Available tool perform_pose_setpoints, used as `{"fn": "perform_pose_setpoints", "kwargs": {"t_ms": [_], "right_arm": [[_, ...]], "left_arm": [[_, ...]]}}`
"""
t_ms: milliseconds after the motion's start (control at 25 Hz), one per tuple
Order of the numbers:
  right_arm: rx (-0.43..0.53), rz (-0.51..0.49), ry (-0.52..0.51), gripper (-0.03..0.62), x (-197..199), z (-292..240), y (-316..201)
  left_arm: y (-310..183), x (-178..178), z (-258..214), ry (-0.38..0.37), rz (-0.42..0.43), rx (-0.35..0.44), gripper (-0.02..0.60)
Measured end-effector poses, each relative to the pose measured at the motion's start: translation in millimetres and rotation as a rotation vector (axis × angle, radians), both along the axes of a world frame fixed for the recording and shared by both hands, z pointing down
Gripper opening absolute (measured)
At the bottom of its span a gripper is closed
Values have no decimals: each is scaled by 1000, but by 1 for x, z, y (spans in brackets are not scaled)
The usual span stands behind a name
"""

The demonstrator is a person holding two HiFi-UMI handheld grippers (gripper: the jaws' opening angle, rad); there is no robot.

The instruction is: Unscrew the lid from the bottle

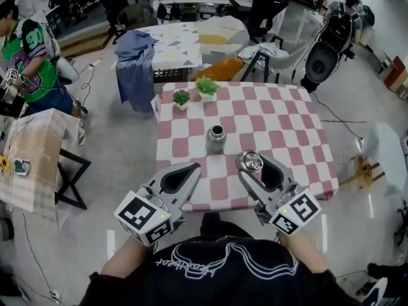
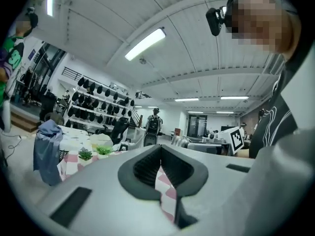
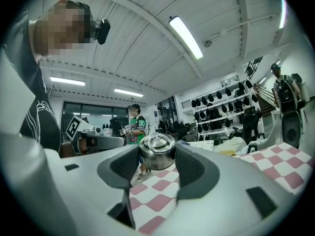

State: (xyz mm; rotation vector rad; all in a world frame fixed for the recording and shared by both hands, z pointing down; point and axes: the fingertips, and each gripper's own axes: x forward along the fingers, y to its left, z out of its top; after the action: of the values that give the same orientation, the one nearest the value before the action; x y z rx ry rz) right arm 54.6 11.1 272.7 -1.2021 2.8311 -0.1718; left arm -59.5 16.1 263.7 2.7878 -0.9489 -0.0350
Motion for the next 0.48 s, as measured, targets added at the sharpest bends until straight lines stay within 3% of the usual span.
{"fn": "perform_pose_setpoints", "kwargs": {"t_ms": [160, 480], "right_arm": [[1, -3, -2, 236, 1, 2, 8], [-15, 3, -9, 236, 4, 8, 15]], "left_arm": [[4, 0, 7, 21, -11, -34, 6], [12, 5, 21, -15, -5, -50, 6]]}}
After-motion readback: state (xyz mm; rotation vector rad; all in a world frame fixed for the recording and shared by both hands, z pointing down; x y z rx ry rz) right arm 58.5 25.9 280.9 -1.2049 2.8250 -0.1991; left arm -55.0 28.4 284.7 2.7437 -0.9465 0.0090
